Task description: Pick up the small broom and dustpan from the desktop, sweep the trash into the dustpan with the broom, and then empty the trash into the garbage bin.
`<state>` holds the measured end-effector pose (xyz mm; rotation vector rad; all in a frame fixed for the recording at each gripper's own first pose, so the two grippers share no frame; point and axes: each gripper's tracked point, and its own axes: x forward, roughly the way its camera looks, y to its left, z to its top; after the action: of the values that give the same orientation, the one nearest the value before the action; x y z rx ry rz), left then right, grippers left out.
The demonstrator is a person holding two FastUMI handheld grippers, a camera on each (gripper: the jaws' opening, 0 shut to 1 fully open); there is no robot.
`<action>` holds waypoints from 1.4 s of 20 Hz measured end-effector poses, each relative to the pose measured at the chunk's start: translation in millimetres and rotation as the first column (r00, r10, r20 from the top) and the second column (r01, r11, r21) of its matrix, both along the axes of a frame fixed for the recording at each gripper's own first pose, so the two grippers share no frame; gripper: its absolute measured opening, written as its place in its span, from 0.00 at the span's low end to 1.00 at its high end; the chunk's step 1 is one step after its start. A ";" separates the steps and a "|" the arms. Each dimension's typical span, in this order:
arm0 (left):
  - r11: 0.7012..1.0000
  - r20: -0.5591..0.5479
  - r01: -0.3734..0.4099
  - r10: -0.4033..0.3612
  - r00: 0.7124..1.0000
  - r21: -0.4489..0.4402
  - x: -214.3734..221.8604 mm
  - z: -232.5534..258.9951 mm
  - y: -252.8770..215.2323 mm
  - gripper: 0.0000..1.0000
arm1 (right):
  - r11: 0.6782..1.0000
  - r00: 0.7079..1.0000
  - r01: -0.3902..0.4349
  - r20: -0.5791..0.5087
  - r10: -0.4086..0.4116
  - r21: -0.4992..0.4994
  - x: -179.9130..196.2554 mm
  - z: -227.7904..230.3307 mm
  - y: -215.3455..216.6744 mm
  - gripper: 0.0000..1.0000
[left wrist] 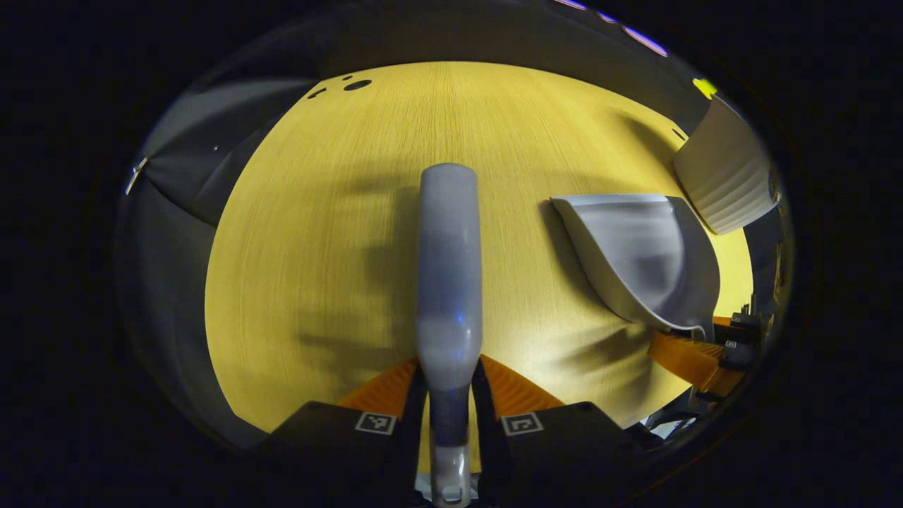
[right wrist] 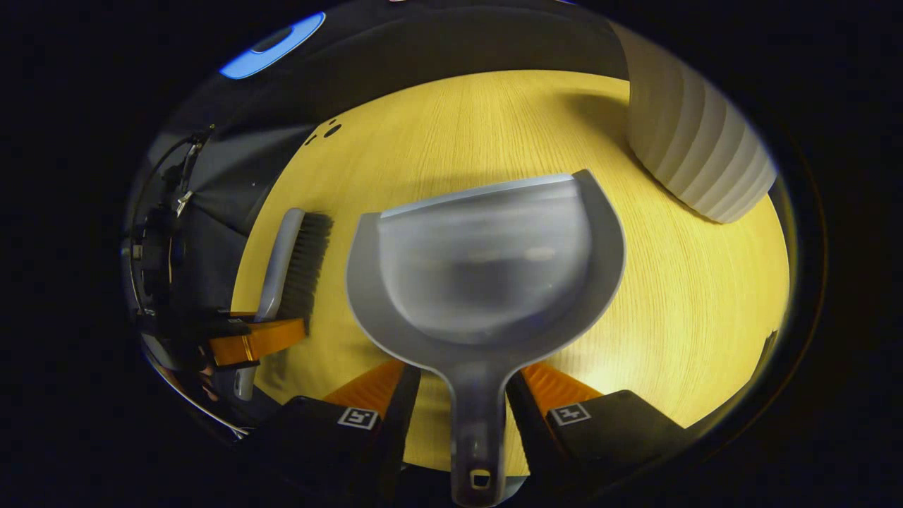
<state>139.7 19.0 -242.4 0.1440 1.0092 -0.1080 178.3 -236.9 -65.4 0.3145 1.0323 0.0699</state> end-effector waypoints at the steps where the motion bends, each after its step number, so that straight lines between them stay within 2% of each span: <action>1: 1.000 0.009 0.000 0.000 1.000 0.000 0.4 1.9 -0.7 0.46 | 1.000 1.000 0.003 0.009 -0.003 0.010 0.5 2.9 2.3 0.78; 2: 1.000 0.024 0.004 -0.004 1.000 0.004 1.0 4.9 -0.9 0.55 | 1.000 1.000 0.012 0.020 -0.012 0.013 1.4 6.6 1.2 0.85; 3: 1.000 0.041 0.008 -0.009 0.999 0.012 1.8 8.1 -0.1 0.69 | 1.000 0.999 0.021 0.029 -0.021 0.011 1.5 10.9 -1.4 0.97; 5: 0.999 0.068 0.019 -0.021 0.997 0.027 1.1 15.6 -0.8 0.99 | 0.999 0.998 0.038 0.054 -0.038 0.006 0.0 20.1 -7.8 0.99; 10: 1.000 0.164 0.010 -0.012 0.986 0.017 -13.6 51.5 -10.5 0.98 | 0.997 0.986 0.041 0.162 -0.030 -0.062 -5.5 61.8 -32.0 0.99; 14: 0.999 0.282 -0.003 0.016 0.959 -0.044 -30.9 90.6 -20.3 0.98 | 0.992 0.953 0.066 0.300 -0.031 -0.104 -9.0 119.5 -48.8 0.99; 17: 0.998 0.422 0.006 0.019 0.906 -0.058 -46.3 134.6 -25.1 0.97 | 0.988 0.911 0.102 0.411 -0.045 -0.119 -15.5 163.7 -58.8 0.99; 21: 0.997 0.589 0.002 0.046 0.807 -0.081 -70.4 189.1 -26.4 0.97 | 0.982 0.842 0.129 0.538 -0.035 -0.137 -27.0 213.3 -64.3 0.99; 24: 0.995 0.710 -0.031 0.087 0.699 -0.091 -83.4 214.2 -17.1 0.97 | 0.977 0.773 0.136 0.635 -0.002 -0.163 -35.5 242.0 -64.6 0.99; 26: 0.992 0.747 -0.045 0.120 0.653 -0.120 -98.0 217.0 -17.0 0.97 | 0.975 0.749 0.126 0.662 0.027 -0.182 -45.1 248.5 -61.4 0.99; 28: 0.987 0.771 -0.049 0.148 0.620 -0.150 -110.2 220.0 -19.4 0.97 | 0.974 0.738 0.115 0.673 0.048 -0.196 -55.6 250.3 -59.3 0.99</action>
<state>29.6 -0.4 -22.4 0.0160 0.1152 0.0075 122.7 -296.3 184.9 0.0777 0.2927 0.0283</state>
